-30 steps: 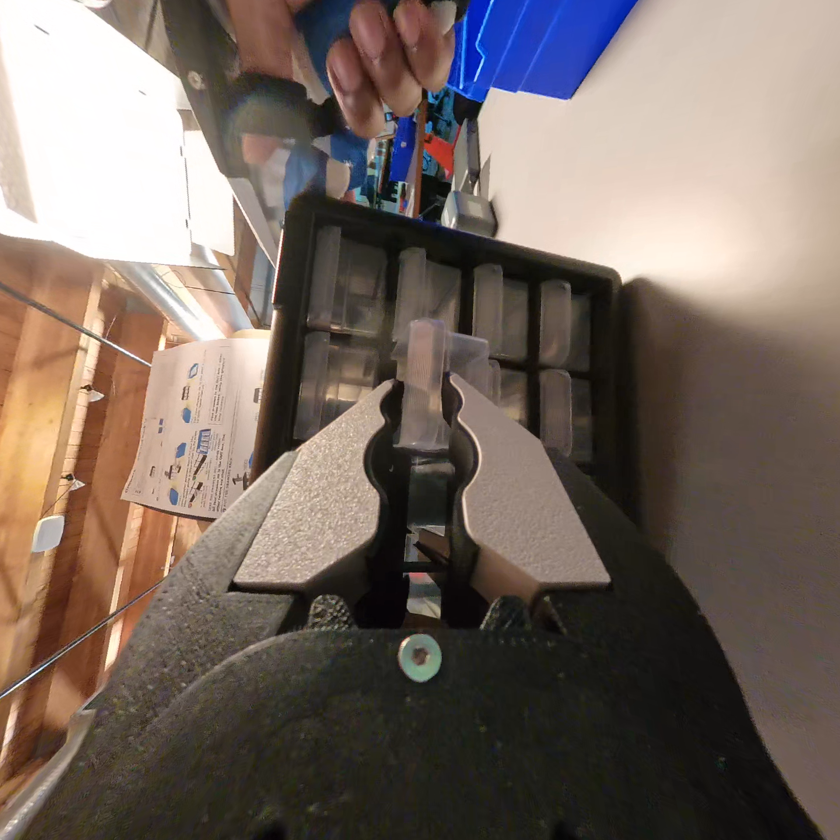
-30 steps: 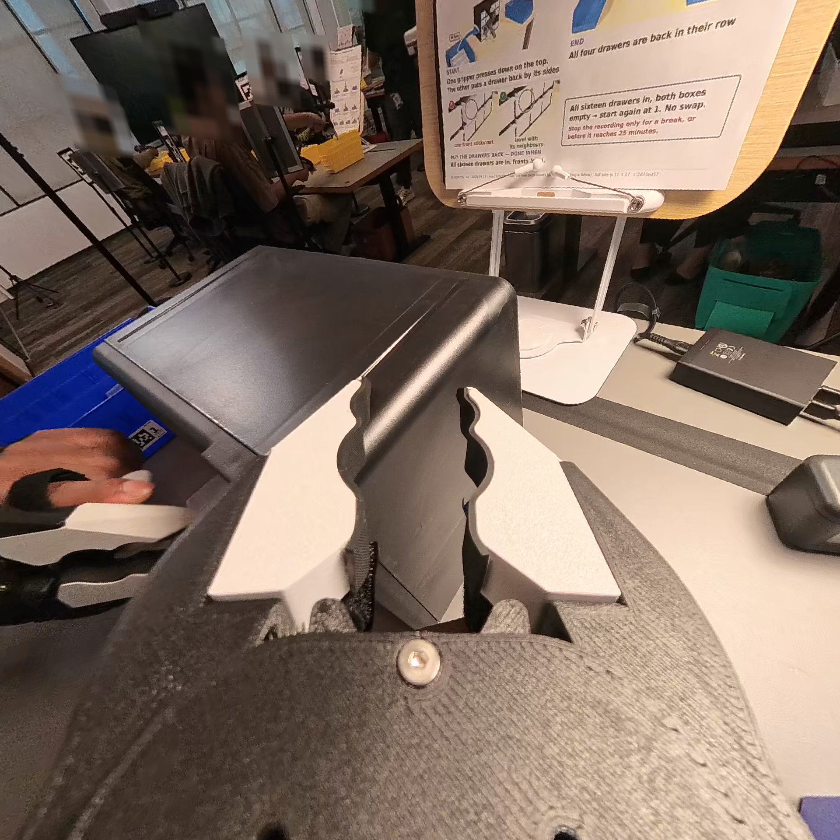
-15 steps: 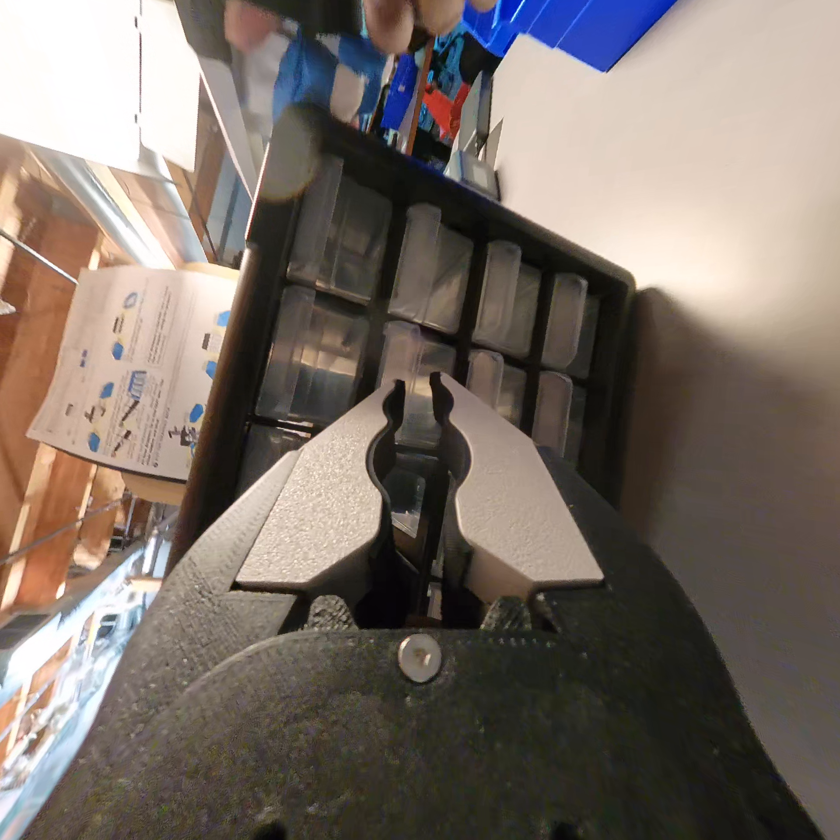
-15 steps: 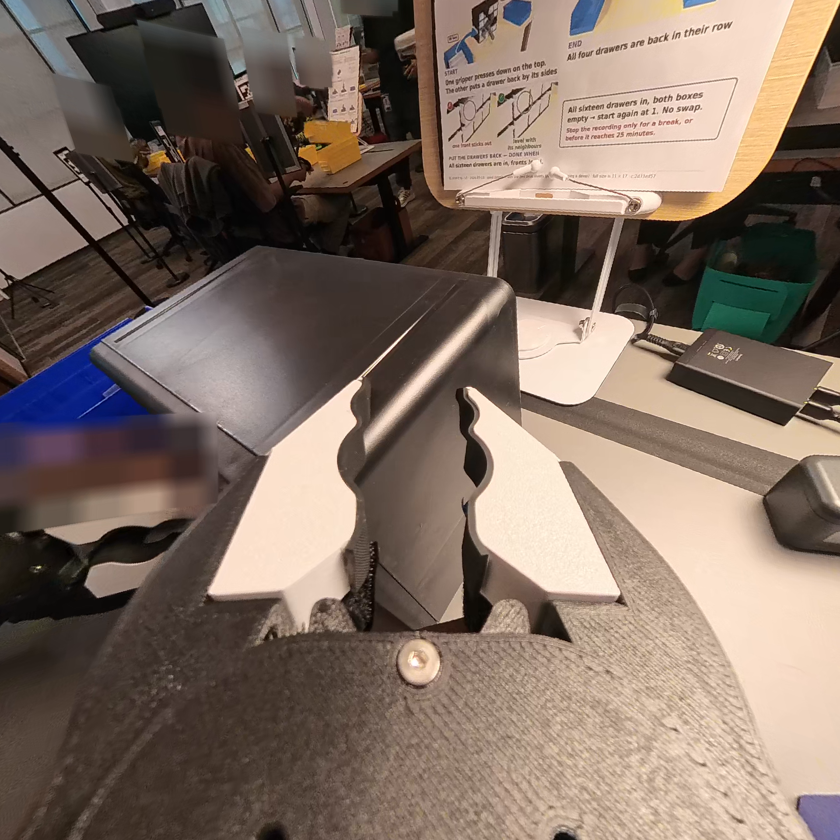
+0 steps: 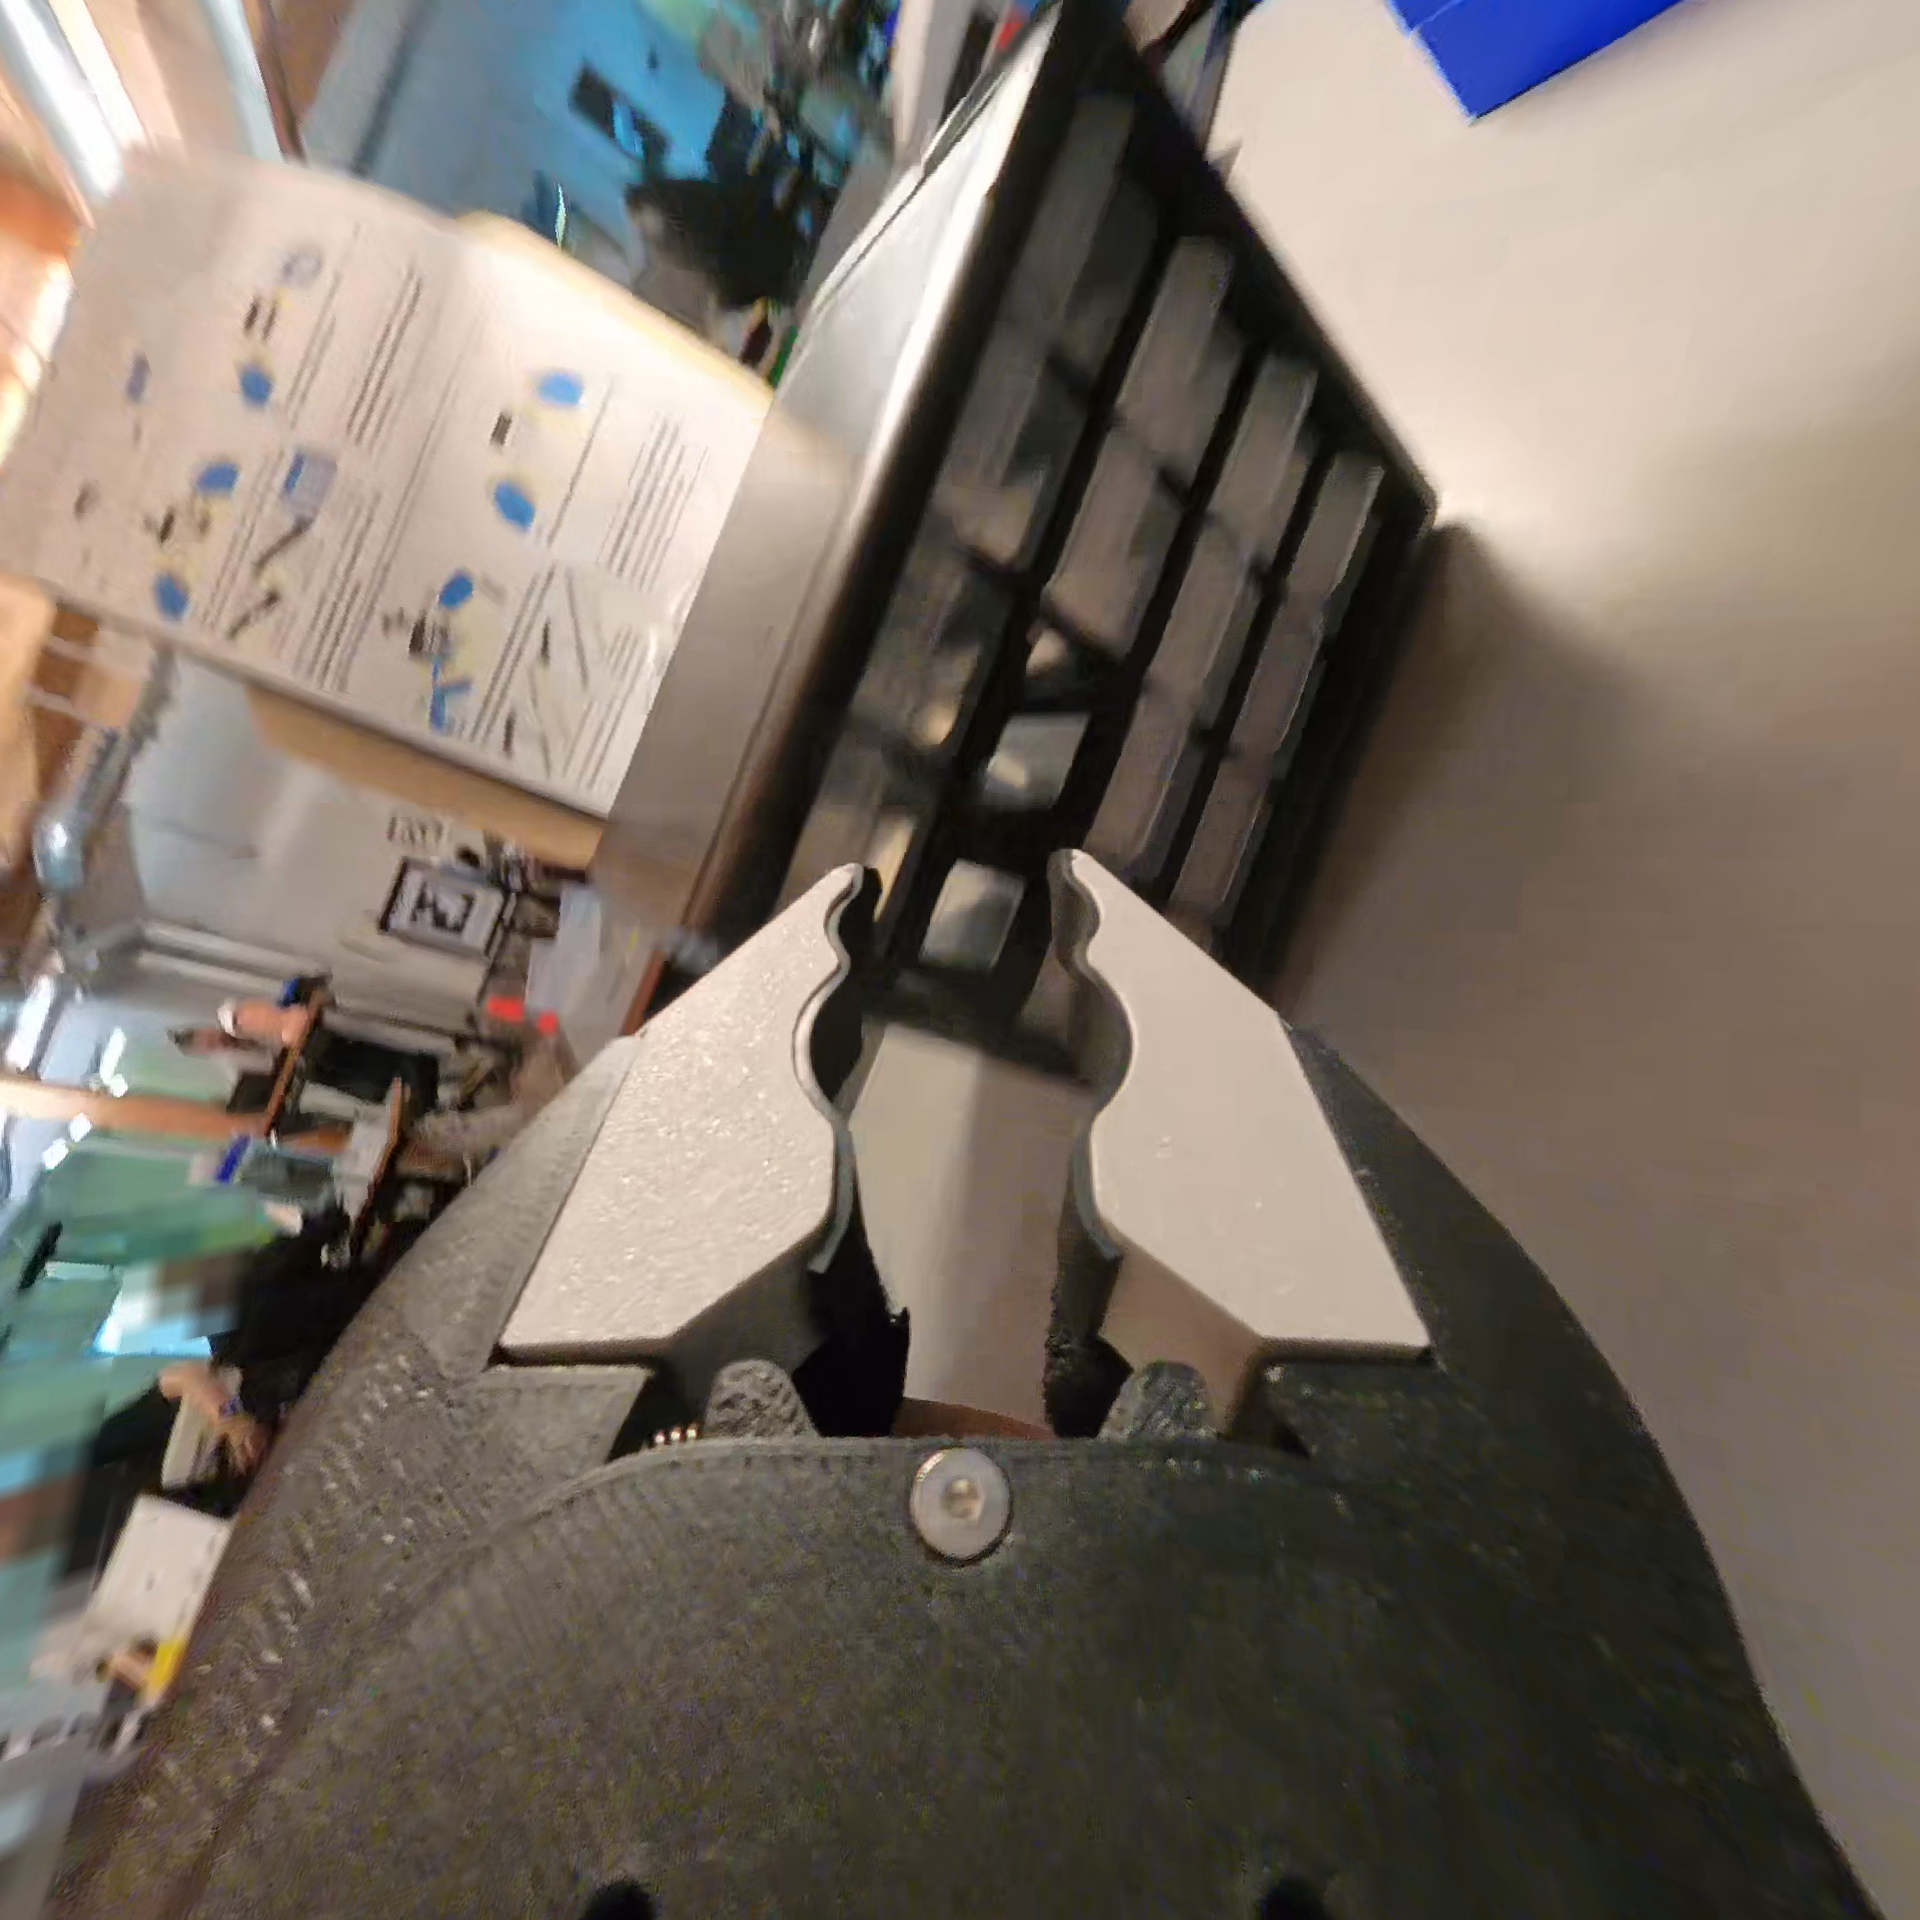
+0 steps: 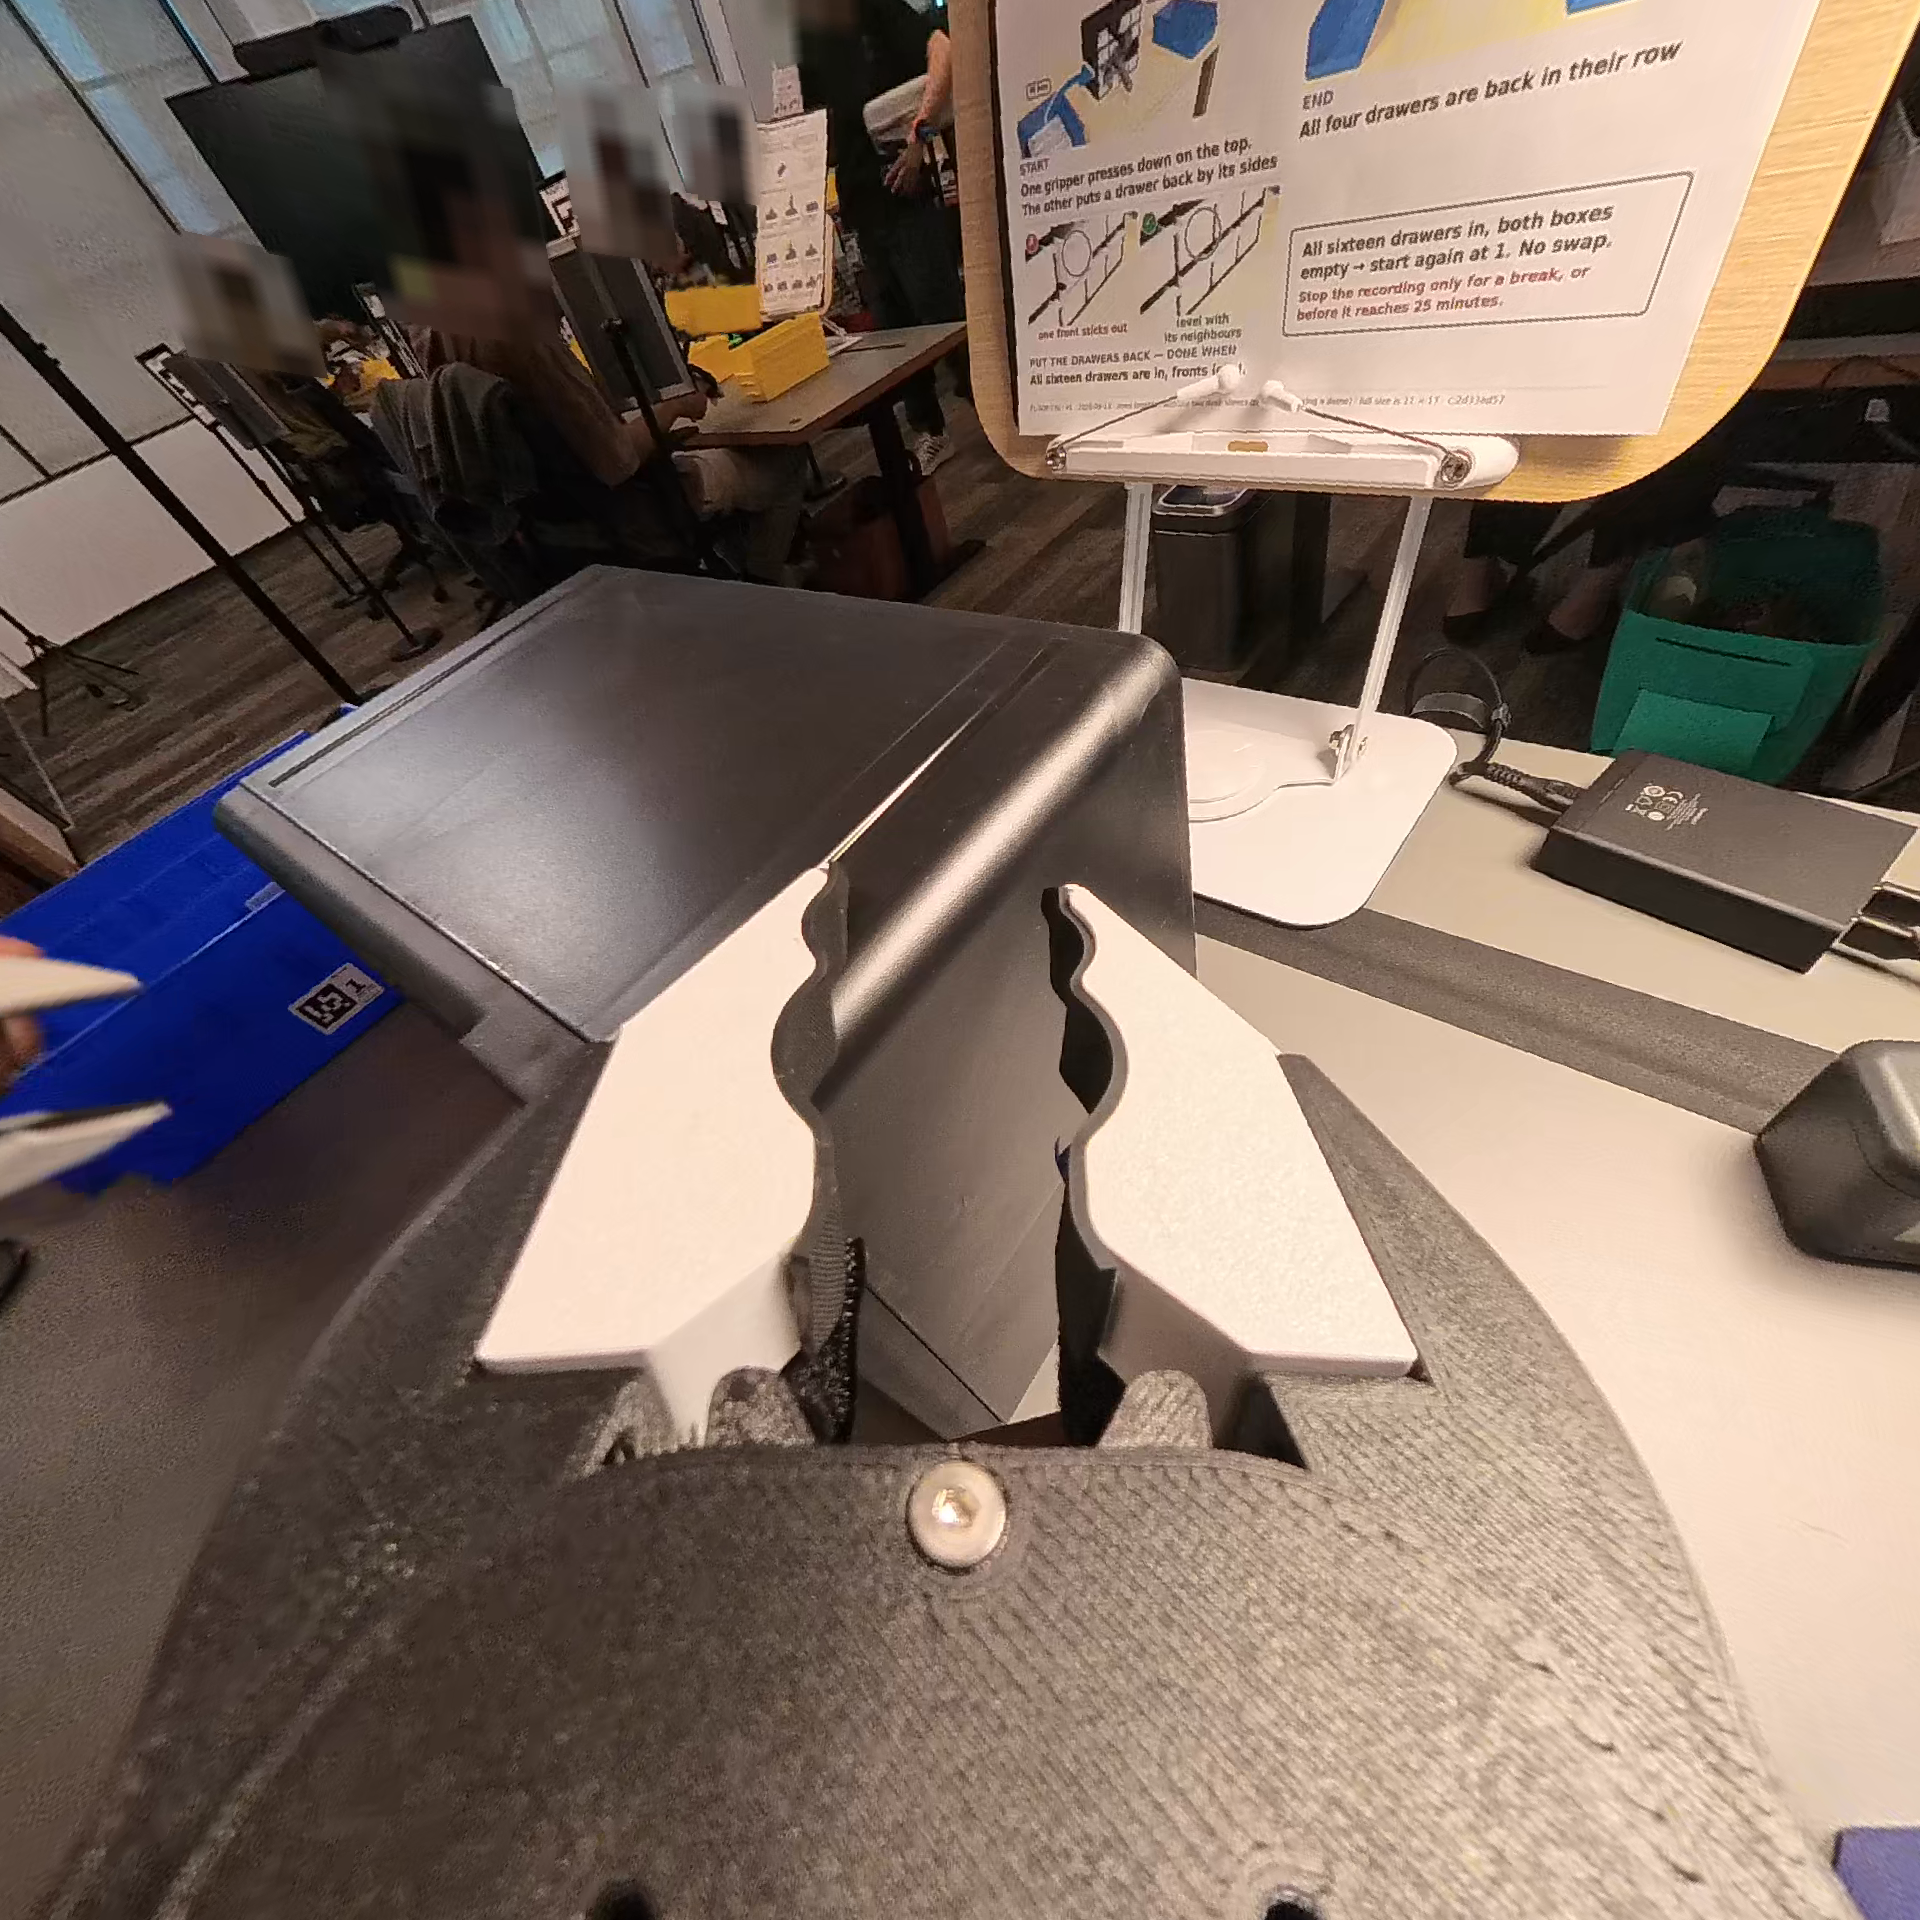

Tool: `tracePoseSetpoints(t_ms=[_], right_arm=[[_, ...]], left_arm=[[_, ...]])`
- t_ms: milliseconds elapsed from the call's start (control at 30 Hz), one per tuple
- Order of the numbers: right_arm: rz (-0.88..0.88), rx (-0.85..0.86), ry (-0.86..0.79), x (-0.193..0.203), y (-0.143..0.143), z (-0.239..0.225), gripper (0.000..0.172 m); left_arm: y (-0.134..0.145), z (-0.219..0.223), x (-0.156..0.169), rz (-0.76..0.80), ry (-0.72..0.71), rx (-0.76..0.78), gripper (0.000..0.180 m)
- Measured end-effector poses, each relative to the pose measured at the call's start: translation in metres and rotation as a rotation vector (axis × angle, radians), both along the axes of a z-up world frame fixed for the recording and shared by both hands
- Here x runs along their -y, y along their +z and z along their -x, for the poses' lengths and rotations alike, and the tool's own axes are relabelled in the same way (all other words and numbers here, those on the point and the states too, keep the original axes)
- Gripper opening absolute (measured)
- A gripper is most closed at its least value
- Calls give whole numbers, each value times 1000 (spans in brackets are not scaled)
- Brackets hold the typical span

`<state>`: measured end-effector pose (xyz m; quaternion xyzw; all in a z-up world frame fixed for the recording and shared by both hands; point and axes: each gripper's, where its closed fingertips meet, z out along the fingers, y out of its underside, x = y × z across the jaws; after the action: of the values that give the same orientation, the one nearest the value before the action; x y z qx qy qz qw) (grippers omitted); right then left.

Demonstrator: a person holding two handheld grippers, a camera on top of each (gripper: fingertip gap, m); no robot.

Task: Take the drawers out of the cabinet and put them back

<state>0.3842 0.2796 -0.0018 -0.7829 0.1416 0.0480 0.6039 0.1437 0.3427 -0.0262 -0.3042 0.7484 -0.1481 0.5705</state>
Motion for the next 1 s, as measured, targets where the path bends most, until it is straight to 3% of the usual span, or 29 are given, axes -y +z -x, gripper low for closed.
tracePoseSetpoints(t_ms=[133,233,400,533,667,767,833,900,1000], right_arm=[[3,5,-4,0,0,0,41],[5,10,-6,0,0,0,41],[5,11,-6,0,0,0,41],[4,10,-6,0,0,0,41],[3,8,-2,0,0,0,42],[1,6,0,0,-1,0,42],[1,5,1,0,-1,0,42],[1,5,1,0,-1,0,42],[1,6,1,0,0,0,42]], left_arm=[[21,64,-74,46,161,-125,42],[12,115,-138,81,291,-276,44],[-67,183,-221,187,448,-594,54],[-127,210,-266,197,556,-727,55],[-162,219,-290,223,624,-765,49],[-177,229,-302,206,674,-806,27],[-177,231,-301,226,685,-810,13],[-171,232,-295,250,704,-813,11],[-145,229,-280,274,731,-783,3]])
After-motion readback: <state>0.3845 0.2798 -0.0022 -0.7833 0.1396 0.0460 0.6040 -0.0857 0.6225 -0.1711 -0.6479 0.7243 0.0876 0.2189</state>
